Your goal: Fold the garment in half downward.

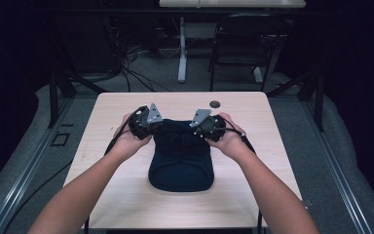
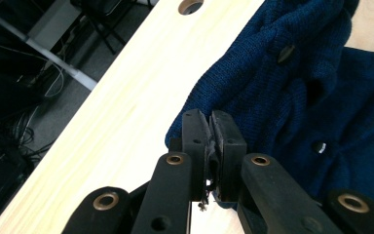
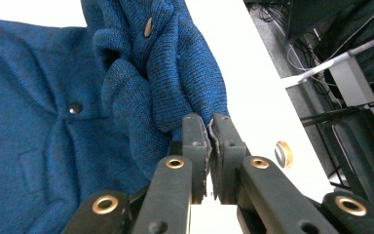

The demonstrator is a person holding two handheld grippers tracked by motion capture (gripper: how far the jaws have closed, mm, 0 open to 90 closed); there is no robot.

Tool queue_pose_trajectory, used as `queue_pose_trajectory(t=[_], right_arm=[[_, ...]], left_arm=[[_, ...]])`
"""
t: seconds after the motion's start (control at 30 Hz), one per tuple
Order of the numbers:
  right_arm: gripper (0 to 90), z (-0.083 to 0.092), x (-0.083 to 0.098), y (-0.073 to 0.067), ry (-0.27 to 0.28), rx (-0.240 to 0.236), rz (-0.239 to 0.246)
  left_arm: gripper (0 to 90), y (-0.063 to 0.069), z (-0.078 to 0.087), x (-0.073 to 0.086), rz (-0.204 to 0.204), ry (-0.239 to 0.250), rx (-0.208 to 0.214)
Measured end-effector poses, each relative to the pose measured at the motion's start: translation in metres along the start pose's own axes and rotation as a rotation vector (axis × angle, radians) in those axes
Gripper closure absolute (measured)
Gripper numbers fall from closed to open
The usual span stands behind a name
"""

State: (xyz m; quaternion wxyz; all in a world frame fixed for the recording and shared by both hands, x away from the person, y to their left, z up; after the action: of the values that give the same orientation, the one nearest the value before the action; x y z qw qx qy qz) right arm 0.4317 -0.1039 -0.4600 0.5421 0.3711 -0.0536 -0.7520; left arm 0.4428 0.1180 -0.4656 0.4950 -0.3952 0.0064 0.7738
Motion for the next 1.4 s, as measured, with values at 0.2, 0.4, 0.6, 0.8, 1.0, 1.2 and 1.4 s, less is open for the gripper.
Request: queue_pose_trajectory(t=[0.2,0.4,0.6,0.8,1.0,1.2,1.4], right_arm=[[85.7,0.003,0.005,-0.007,0.001,-0.013,0.0],[85.7,0.005,0.006,-0.013,-0.004,-0.027,0.014],[85.7,0.008,0.01,-0.017,-0.002,-0.039,0.009],[85.7,0.01,0.012,-0.024,0.007,-0.045,0.015],[85.7,0.015,0.011,-0.03,0.004,-0.048,0.038],[85.7,0.016,0.013,-0.039,0.019,-0.056,0.034],[85.7,0.019,0.018,-0.044,0.019,-0.061,0.04]], left_arm=[[85.7,0.006,0.001,0.004,-0.008,0.003,0.016],[85.7,0.009,0.003,0.006,-0.009,-0.001,0.036],[85.7,0.014,0.006,0.009,-0.016,0.003,0.052],[85.7,0.017,0.009,0.013,-0.017,0.011,0.06],[85.7,0.021,0.013,0.017,-0.013,0.017,0.068],[85.6,0.026,0.015,0.021,-0.017,0.013,0.079],[85.5,0.032,0.017,0.024,-0.025,0.014,0.098]])
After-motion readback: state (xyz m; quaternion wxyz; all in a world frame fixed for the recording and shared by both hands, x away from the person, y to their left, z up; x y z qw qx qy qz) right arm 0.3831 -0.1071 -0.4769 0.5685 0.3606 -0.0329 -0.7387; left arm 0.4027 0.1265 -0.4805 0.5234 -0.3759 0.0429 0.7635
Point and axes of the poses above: each handheld gripper's, and its own axes: z roughly backward along the jaws, x roughly out of its underside, y roughly to its right, the point moved 2 cm from there along -z, roughly forward along the jaws, and after that the axes turned 2 degrees about -y, right-handed, at the moved point
